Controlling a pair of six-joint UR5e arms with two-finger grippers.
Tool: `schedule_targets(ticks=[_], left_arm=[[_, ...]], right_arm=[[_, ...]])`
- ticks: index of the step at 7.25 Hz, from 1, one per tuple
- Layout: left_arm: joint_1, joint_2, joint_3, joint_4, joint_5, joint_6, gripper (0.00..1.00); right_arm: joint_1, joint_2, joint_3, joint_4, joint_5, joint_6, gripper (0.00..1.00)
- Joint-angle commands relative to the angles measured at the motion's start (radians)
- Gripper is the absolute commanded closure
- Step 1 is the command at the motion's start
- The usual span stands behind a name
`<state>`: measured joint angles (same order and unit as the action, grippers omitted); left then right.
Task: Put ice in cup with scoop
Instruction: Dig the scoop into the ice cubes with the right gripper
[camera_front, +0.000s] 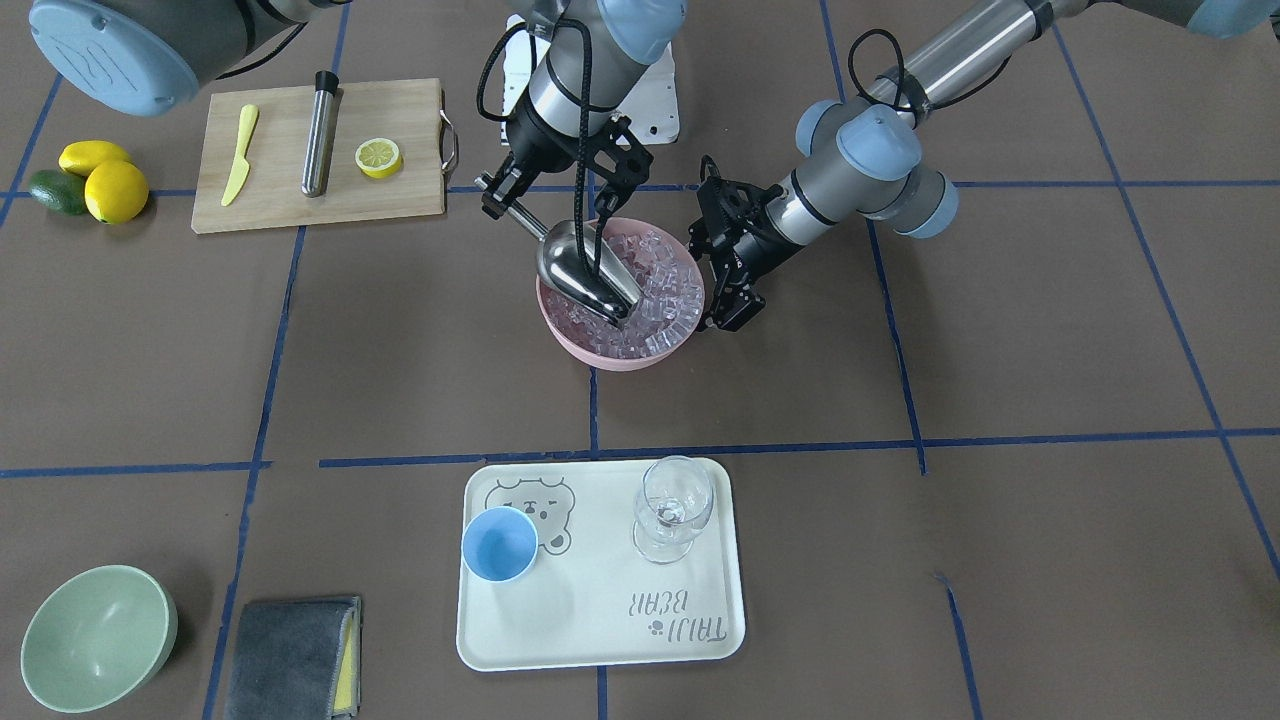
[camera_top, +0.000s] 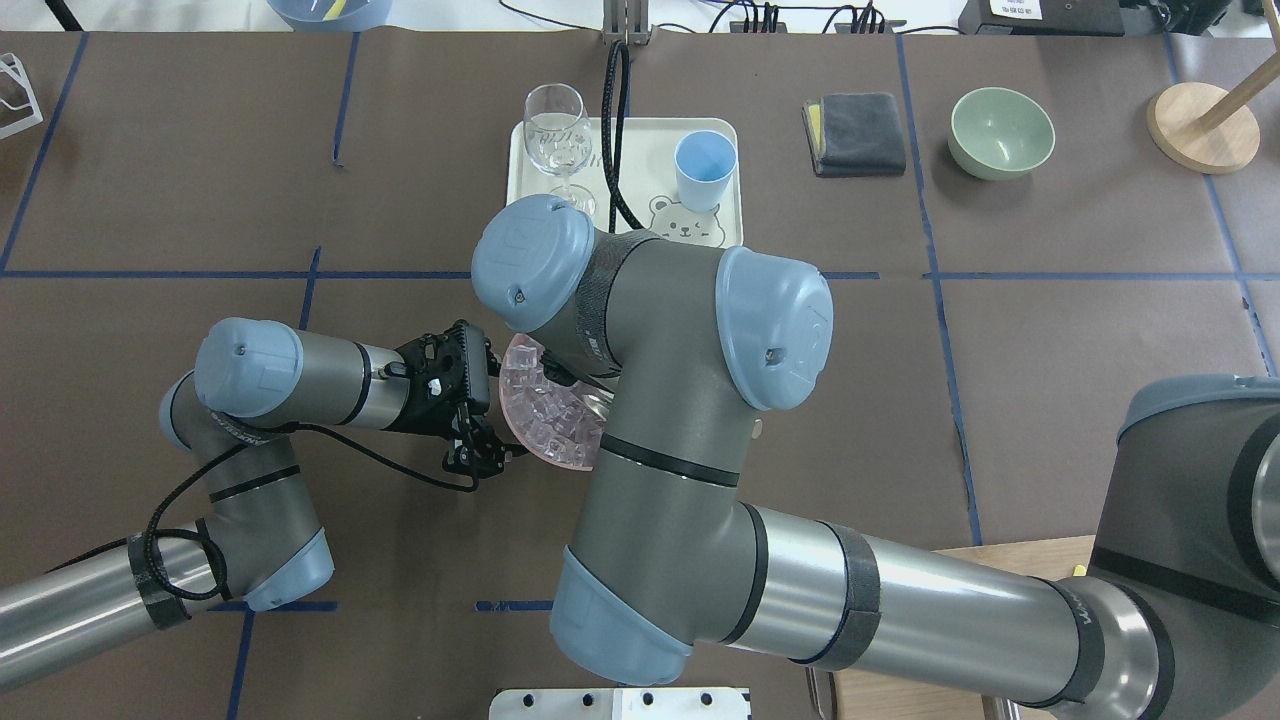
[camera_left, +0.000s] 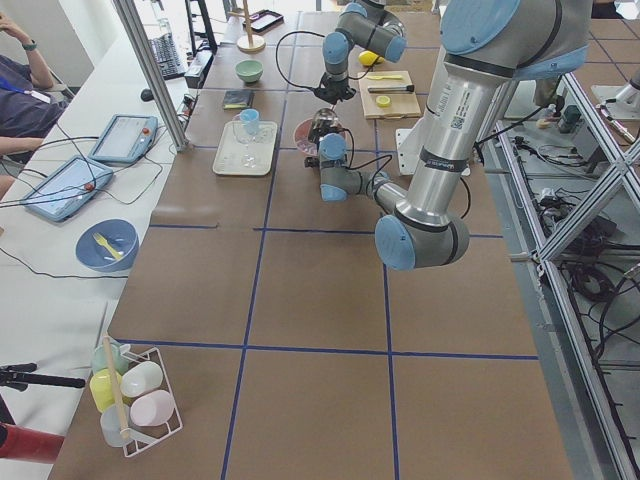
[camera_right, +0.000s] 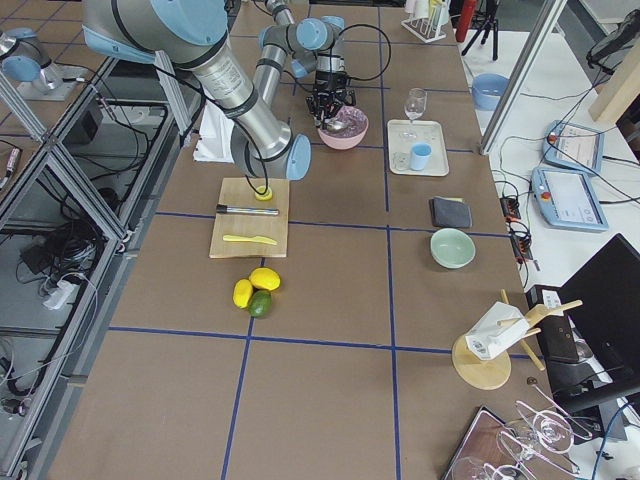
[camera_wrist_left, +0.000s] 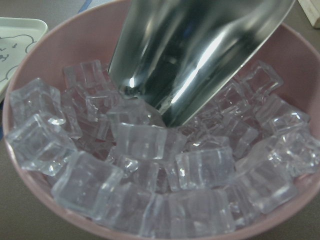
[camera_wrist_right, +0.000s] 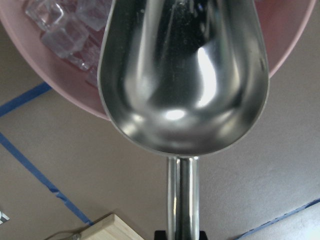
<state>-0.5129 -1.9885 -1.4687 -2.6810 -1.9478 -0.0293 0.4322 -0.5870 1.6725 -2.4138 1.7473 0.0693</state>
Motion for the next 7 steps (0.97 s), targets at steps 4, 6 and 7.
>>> schedule_targets(ticks=[4,6,7], left_arm=[[0.001,-0.001,0.001,0.000,0.001,0.000,0.00],[0.001,-0.001,-0.001,0.000,0.001,0.000,0.00],[0.001,-0.001,-0.001,0.000,0.001,0.000,0.00]], right_arm=[[-0.026,-0.043,-0.036,0.141,-0.028,0.039,1.00],[-0.027,-0.088,-0.010,0.214,-0.038,0.056,1.00],[-0.029,-0.124,0.039,0.228,-0.038,0.067,1.00]])
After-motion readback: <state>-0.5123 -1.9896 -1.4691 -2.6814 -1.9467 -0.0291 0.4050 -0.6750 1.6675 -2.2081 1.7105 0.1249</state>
